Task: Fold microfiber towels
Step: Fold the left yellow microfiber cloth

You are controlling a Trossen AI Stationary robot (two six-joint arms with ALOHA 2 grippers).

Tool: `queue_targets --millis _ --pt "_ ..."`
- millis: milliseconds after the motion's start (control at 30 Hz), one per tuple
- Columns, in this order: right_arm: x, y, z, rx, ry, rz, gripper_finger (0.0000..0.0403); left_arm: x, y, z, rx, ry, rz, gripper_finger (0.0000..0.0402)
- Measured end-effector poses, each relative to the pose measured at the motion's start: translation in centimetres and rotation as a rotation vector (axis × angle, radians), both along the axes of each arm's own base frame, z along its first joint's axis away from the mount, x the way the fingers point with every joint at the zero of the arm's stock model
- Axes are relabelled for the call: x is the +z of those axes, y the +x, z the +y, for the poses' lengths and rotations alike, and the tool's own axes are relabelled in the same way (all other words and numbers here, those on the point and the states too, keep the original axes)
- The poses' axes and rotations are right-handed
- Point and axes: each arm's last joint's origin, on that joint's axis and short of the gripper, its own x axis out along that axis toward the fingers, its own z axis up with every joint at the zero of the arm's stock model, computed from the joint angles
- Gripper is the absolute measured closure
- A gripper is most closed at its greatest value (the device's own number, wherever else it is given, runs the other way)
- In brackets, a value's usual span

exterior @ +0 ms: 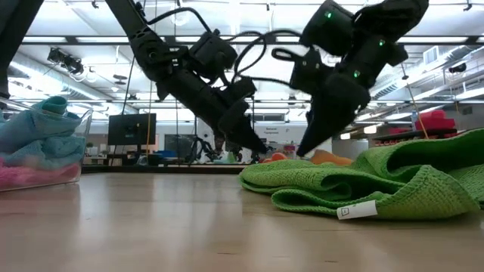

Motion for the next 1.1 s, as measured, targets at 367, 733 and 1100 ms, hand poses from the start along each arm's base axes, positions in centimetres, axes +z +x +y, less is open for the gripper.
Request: queue_targets --millis 367,733,1100 --pt "4.1 -2.6 -0.8 -0.073 -0.061 -0.047 0.0241 1.1 0.0 -0.1 -0.003 0.007 -0.041 0.0344" --pt "0.0 -5.0 -2.8 -0.068 -0.150 -0.274 0.0241 2.0 0.6 -0.6 -0.032 0.048 -0.141 0.0350" --pt "-2.8 -3.6 -7.0 -0.036 -0.170 -0.365 0.0241 1.7 -0.5 -0.1 -0.035 0.050 0.006 0.0350"
